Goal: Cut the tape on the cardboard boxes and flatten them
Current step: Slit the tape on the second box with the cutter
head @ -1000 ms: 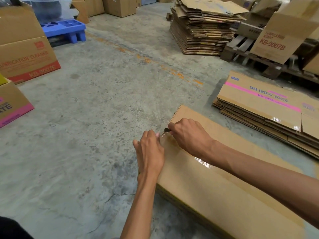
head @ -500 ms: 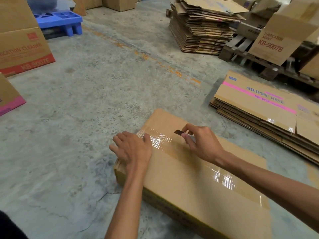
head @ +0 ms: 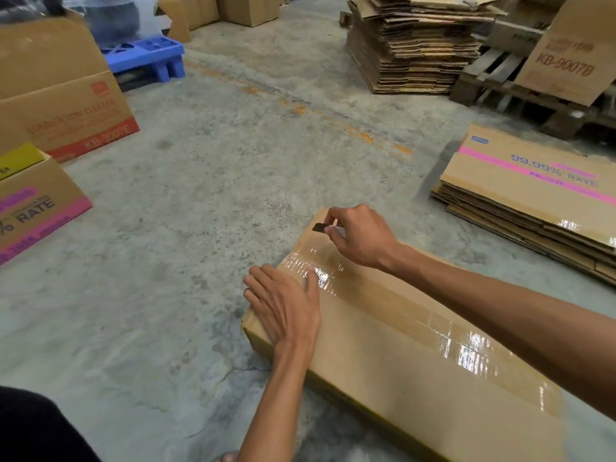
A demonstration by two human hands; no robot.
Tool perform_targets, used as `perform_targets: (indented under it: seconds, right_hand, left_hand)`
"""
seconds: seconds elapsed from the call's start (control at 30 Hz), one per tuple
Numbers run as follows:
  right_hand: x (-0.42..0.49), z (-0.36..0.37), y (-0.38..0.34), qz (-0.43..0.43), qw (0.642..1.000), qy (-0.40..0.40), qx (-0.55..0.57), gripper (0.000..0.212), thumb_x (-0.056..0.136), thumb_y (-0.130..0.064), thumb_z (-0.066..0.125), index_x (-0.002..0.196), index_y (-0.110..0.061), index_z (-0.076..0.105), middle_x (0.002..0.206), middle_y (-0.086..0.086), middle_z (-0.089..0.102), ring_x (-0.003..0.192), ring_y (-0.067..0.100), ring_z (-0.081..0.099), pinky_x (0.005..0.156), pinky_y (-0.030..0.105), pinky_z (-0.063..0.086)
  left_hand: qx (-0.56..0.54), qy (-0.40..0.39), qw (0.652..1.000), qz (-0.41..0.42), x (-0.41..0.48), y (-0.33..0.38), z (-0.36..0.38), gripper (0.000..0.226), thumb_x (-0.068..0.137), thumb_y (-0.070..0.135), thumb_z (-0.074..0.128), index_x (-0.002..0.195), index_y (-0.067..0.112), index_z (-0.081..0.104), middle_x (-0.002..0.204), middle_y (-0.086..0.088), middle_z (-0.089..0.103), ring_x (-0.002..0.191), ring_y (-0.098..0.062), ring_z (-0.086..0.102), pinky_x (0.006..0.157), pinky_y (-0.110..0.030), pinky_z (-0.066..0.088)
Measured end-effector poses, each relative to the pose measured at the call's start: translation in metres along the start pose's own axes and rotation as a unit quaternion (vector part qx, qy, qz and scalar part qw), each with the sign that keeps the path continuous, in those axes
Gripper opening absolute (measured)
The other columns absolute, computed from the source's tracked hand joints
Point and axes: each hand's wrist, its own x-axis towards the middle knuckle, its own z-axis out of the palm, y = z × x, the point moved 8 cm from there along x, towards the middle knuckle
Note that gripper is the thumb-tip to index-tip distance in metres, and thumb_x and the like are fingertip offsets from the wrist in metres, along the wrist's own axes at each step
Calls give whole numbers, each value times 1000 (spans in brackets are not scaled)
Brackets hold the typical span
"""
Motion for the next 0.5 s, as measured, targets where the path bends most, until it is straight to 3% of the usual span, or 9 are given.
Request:
perform_targets:
  seconds: [0.27,0.5]
  right_hand:
    - [12,-6,-23,-16,999,-11,-28,19,94,-28,55,106,-20,68,90,7,71,80,29,63,62,31,41]
    - [16,-9,-28,-13,1000,-9,-26,18,94,-27,55,104,-20,68,90,6,71,82,28,64,62,31,41]
  left_hand:
    - [6,-2,999,45,4,10,0,52,84,53,59,104,5,59,109,-14,53,101,-30,44,82,-42,35]
    - [-83,29,996,36,9,3,-4,32,82,37,69,96,8,63,102,-8,53,100,-27,48,81,-41,36]
